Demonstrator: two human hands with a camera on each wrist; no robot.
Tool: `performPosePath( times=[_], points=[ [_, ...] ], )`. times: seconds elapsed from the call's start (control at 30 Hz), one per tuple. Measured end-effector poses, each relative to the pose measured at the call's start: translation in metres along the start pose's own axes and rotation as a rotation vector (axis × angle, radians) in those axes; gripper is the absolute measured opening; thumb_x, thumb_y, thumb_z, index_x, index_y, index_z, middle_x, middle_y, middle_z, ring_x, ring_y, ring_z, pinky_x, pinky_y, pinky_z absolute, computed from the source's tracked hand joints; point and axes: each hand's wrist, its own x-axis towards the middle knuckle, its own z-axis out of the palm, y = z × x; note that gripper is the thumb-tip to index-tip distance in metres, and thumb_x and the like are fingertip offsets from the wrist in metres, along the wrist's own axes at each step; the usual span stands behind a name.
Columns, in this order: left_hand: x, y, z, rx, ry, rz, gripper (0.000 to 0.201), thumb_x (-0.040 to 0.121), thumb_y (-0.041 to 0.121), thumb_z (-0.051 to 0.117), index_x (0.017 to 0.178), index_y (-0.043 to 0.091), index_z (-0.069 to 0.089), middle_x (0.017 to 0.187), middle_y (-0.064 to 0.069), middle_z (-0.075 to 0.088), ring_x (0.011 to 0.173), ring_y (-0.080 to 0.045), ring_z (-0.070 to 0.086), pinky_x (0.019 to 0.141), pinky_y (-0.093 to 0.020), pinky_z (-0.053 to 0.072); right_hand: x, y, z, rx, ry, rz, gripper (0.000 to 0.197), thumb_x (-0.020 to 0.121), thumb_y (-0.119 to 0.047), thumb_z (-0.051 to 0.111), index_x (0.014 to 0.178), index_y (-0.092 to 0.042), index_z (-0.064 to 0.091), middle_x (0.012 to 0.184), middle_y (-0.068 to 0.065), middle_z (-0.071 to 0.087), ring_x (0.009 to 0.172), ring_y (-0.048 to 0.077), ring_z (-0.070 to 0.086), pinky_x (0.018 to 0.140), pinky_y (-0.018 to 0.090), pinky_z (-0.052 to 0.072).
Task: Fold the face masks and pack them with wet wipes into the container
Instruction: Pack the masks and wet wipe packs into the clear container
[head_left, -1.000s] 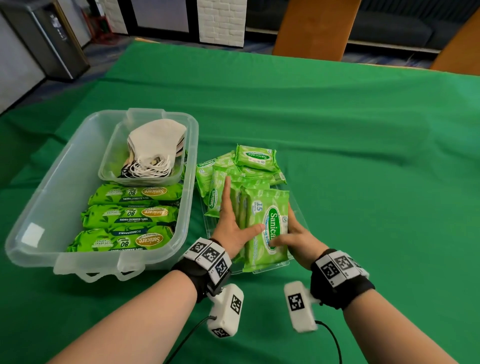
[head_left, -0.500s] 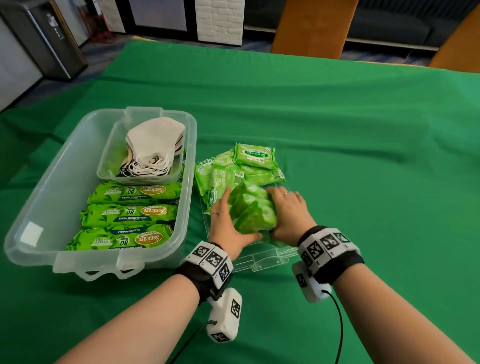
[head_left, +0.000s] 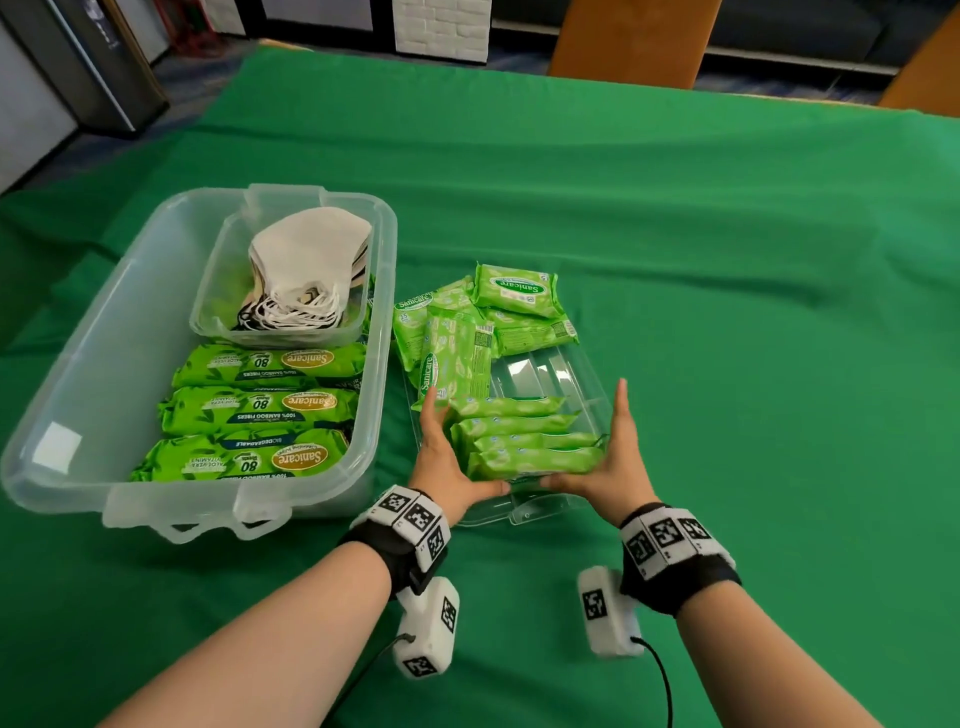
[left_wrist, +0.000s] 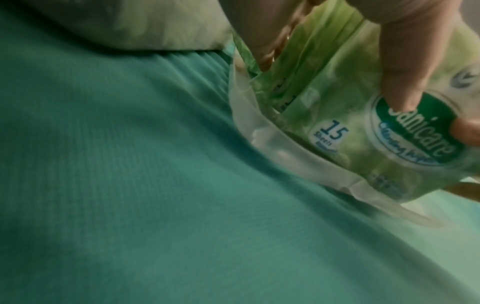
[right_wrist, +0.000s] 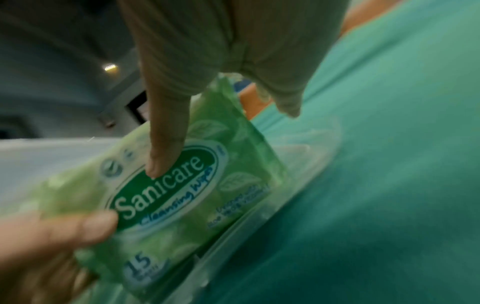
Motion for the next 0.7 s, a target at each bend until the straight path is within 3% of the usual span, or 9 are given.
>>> performPosePath(
  times=[0.1,0.17,0.23,0.3,0.4,0.57,0.63,0.7],
  points=[
    [-0.001,-0.005,0.004,0.031,-0.069,-0.022,0.129,0.056,0.007,0.088,0.149,0.017,0.000,0.146,-0.003,0.034,0.133,-0.015,0.035,0.111,-0.026,0.026,-0.002,0.006,0.006,0.265,-0.143,0.111,0.130,0.058,0.015,0.077,0.146,-0.021,-0.013,0.150,0.005,0.024,0.129,0.019,0.039,0.102,0.031,0.040],
    [-0.002,-0.006,0.010,-0.009,-0.097,-0.025,0.118,0.060,-0.001,0.084,0.148,0.016,0.007,0.140,-0.005,0.043,0.125,-0.012,0.042,0.102,-0.016,0.030,0.002,0.007,0.014,0.284,-0.205,0.088,0.115,0.059,0.022,0.071,0.146,-0.015,0.005,0.128,0.002,0.048,0.112,0.017,0.052,0.094,0.028,0.047],
    [-0.002,-0.007,0.015,-0.040,-0.085,-0.018,0.109,0.062,-0.006,0.081,0.146,0.016,0.014,0.134,-0.004,0.048,0.120,-0.012,0.046,0.096,-0.012,0.032,0.007,0.008,0.019,0.315,-0.218,0.083,0.098,0.058,0.022,0.072,0.136,-0.016,0.025,0.114,0.003,0.057,0.107,0.022,0.057,0.093,0.037,0.050],
    [-0.001,-0.008,0.015,-0.032,-0.047,0.000,0.105,0.061,-0.004,0.082,0.143,0.015,0.021,0.132,-0.004,0.050,0.120,-0.015,0.049,0.098,-0.018,0.035,0.010,0.010,0.020,0.322,-0.220,0.080,0.091,0.057,0.020,0.074,0.128,-0.017,0.031,0.114,0.008,0.058,0.108,0.025,0.058,0.094,0.043,0.049],
    [0.001,-0.010,0.015,0.007,0.001,0.031,0.100,0.056,0.005,0.087,0.138,0.016,0.030,0.130,-0.004,0.052,0.120,-0.019,0.051,0.105,-0.031,0.039,0.011,0.009,0.015,0.289,-0.208,0.028,0.089,0.054,0.018,0.077,0.123,-0.017,0.033,0.111,0.003,0.059,0.105,0.021,0.059,0.094,0.038,0.048],
    [0.003,0.008,0.020,-0.062,0.032,0.091,0.092,0.063,0.004,0.083,0.135,0.019,0.028,0.122,0.008,0.051,0.112,-0.007,0.050,0.094,-0.015,0.035,0.017,-0.005,-0.004,0.265,-0.127,-0.118,0.093,0.052,0.015,0.080,0.125,-0.019,0.032,0.110,-0.007,0.057,0.099,0.000,0.059,0.087,0.019,0.048],
    [0.009,0.012,0.020,-0.052,0.021,0.093,0.094,0.064,0.003,0.083,0.137,0.019,0.026,0.122,0.009,0.050,0.112,-0.007,0.049,0.092,-0.012,0.033,0.022,-0.006,-0.007,0.204,-0.124,-0.115,0.096,0.053,0.010,0.082,0.128,-0.020,0.031,0.113,-0.006,0.057,0.102,0.005,0.059,0.091,0.023,0.047],
    [0.011,0.011,0.017,-0.002,-0.006,0.069,0.102,0.063,0.004,0.084,0.141,0.019,0.021,0.128,0.003,0.049,0.114,-0.011,0.049,0.095,-0.017,0.034,0.023,-0.005,-0.009,0.100,-0.161,-0.061,0.098,0.054,0.006,0.083,0.134,-0.018,0.031,0.116,-0.001,0.057,0.105,0.016,0.059,0.096,0.035,0.047]
  ],
)
